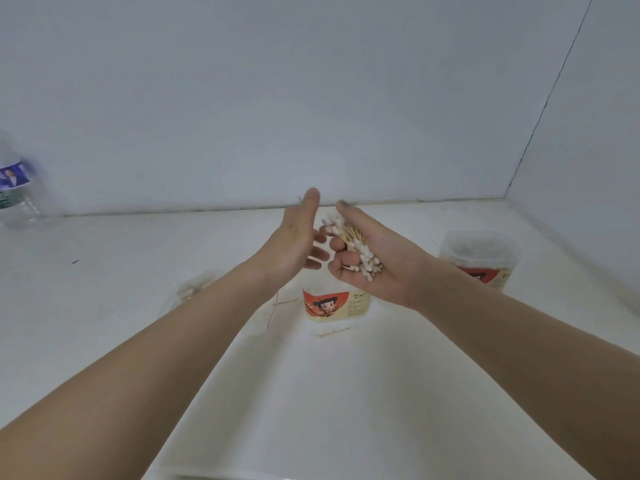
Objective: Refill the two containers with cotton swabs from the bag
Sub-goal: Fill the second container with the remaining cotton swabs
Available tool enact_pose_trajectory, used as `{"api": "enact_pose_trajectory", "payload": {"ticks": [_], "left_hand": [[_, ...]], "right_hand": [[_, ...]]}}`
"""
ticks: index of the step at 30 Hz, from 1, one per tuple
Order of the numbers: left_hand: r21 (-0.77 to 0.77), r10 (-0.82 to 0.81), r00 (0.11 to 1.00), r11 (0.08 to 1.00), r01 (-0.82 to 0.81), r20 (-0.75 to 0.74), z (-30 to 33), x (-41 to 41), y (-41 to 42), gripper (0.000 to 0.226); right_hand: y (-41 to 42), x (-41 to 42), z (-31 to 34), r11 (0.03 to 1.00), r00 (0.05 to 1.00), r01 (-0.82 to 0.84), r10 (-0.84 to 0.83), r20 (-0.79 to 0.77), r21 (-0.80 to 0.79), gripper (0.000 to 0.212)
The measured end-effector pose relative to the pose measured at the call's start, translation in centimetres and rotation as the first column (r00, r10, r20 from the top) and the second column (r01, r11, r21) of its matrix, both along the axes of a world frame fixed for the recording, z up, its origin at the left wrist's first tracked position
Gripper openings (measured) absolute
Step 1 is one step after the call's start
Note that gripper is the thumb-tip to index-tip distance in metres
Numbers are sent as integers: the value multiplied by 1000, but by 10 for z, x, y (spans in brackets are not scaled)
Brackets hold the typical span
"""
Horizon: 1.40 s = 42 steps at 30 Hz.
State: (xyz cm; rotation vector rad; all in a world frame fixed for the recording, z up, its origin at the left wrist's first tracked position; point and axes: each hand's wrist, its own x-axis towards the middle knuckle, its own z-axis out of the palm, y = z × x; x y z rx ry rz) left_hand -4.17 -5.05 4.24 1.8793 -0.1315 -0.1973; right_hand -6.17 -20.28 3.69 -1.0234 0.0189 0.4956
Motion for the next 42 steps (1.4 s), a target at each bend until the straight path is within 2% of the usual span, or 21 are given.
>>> {"api": "enact_pose_trajectory", "payload": {"ticks": [2,4,7,10,15,19,23,26,28,31,33,36,38,40,42], "left_hand": [[52,-49,989,997,57,-138,-4,-3,5,73],[42,-135,961,988,149,-240,-7,-8,7,67],[-12,-216,952,976,219,-216,-5,-8,8,32],[-32,-222,961,975,219,-165,-2,-4,9,18],[37,-193,978,980,196,-80,2,1,9,25],[53,-140,990,989,140,11,3,5,7,26],[75,-88,993,994,82,76,2,9,7,31],[38,-34,993,999,30,110,2,13,8,32],[24,-35,993,999,32,110,4,12,7,35],[-36,-26,1000,999,26,7,8,11,3,46],[75,-60,998,995,59,4,12,12,2,56],[289,-122,981,954,75,148,18,11,1,53],[271,-76,973,962,14,218,22,11,1,52],[196,23,976,978,-66,216,16,14,5,58],[199,65,974,974,-109,217,-2,16,14,49]], "right_hand": [[-2,2,-2,999,999,37,-38,14,16,25],[-3,4,-2,997,998,61,-62,16,57,19],[-2,7,-3,994,995,89,-91,30,56,13],[-1,10,-3,993,993,112,-114,36,33,13],[0,12,-5,964,963,264,-261,65,-29,13],[2,8,-6,967,973,202,-180,146,-154,12],[2,9,-6,976,980,163,-143,137,-144,16],[1,7,-8,977,986,114,-89,141,-180,10],[2,5,-7,969,984,80,-40,172,-235,4],[5,5,-7,950,977,90,-25,213,-299,12],[7,6,-8,914,951,164,-46,305,-371,9],[14,6,-8,756,861,327,8,509,-566,9],[20,9,-10,705,830,405,-17,557,-582,12],[23,13,-15,698,823,461,-107,557,-548,11],[25,19,-21,670,817,507,-173,550,-542,17]]}}
